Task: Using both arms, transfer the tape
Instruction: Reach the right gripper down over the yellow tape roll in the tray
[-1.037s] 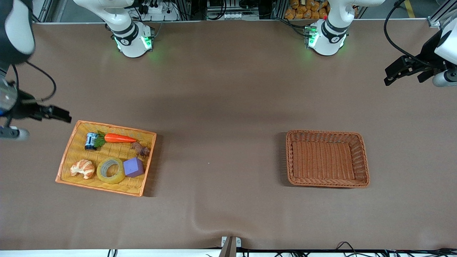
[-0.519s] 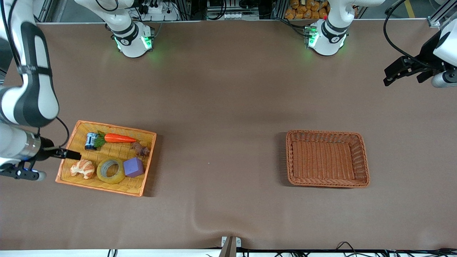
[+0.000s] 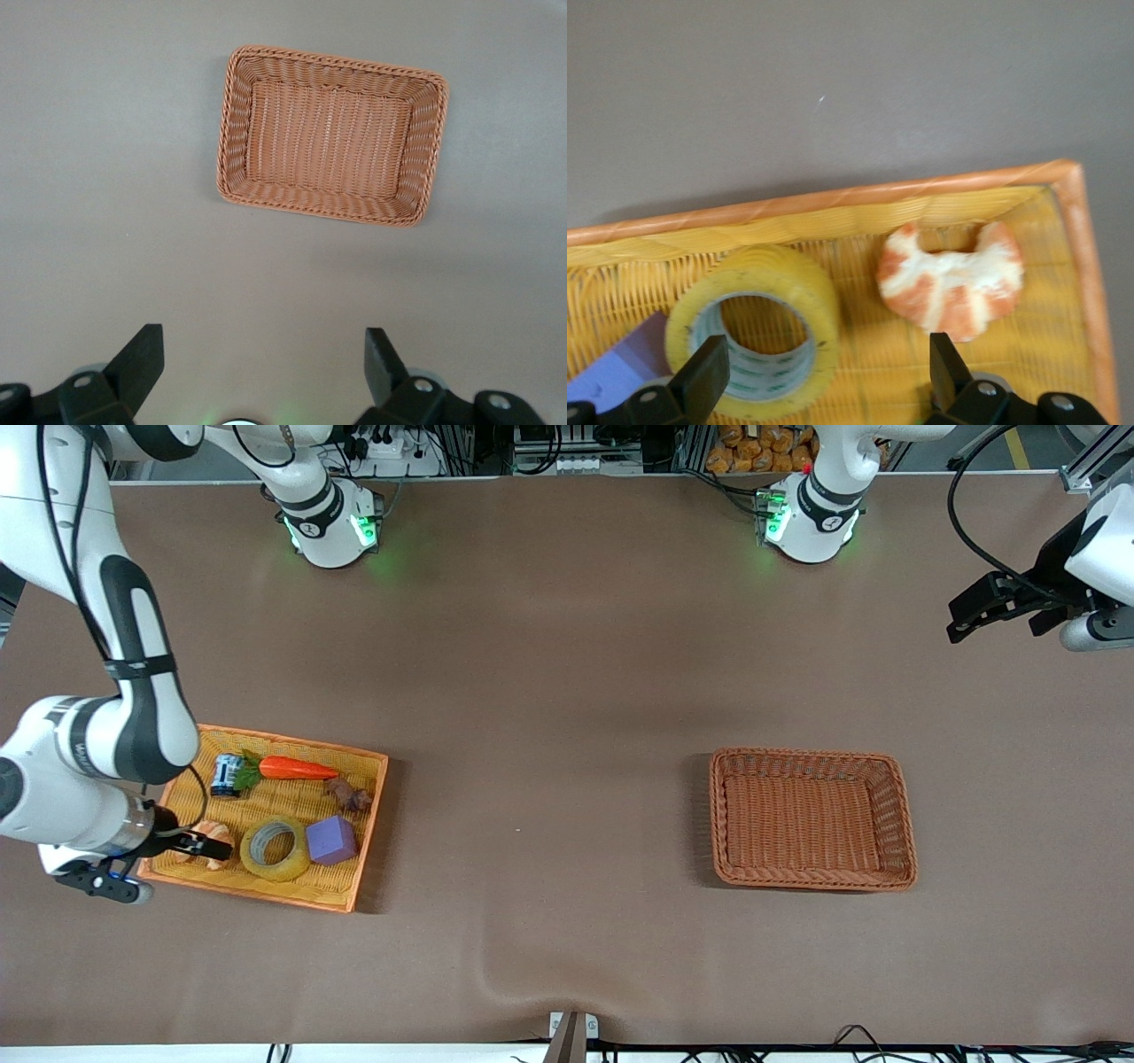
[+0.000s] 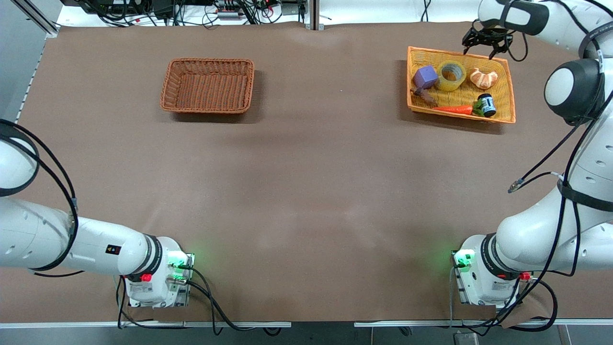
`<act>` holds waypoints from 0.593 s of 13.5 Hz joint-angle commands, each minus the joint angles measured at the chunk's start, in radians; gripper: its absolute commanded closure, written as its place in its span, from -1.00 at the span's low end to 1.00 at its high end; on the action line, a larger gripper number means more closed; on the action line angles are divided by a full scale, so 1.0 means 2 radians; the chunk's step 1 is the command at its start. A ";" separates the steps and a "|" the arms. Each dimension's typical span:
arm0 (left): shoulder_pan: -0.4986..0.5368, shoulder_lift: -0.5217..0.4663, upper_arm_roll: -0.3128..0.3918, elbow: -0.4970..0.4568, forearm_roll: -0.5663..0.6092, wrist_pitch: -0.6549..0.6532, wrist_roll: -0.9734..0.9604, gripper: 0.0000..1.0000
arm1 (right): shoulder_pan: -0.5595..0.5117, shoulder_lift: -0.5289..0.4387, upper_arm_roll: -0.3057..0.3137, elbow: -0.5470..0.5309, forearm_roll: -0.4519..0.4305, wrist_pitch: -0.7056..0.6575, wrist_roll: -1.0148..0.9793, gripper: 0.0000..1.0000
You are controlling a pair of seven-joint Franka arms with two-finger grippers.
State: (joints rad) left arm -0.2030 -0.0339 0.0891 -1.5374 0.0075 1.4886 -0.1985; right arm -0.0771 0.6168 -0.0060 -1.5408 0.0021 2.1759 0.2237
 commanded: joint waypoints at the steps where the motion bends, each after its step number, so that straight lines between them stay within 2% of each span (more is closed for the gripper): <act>1: 0.004 0.004 -0.002 0.006 -0.002 -0.003 0.011 -1.00 | -0.002 -0.007 0.000 -0.032 0.004 0.031 0.019 -1.00; 5: 0.004 0.009 -0.002 0.006 -0.002 0.001 0.011 -1.00 | -0.002 -0.012 0.001 -0.134 0.005 0.183 0.019 -1.00; 8: 0.005 0.010 0.000 0.006 -0.001 0.005 0.010 -1.00 | 0.001 -0.011 0.001 -0.155 0.006 0.214 0.025 -1.00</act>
State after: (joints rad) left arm -0.2029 -0.0196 0.0898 -1.5375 0.0075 1.4953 -0.1985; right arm -0.0756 0.6183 -0.0089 -1.8130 0.0022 2.5782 0.2538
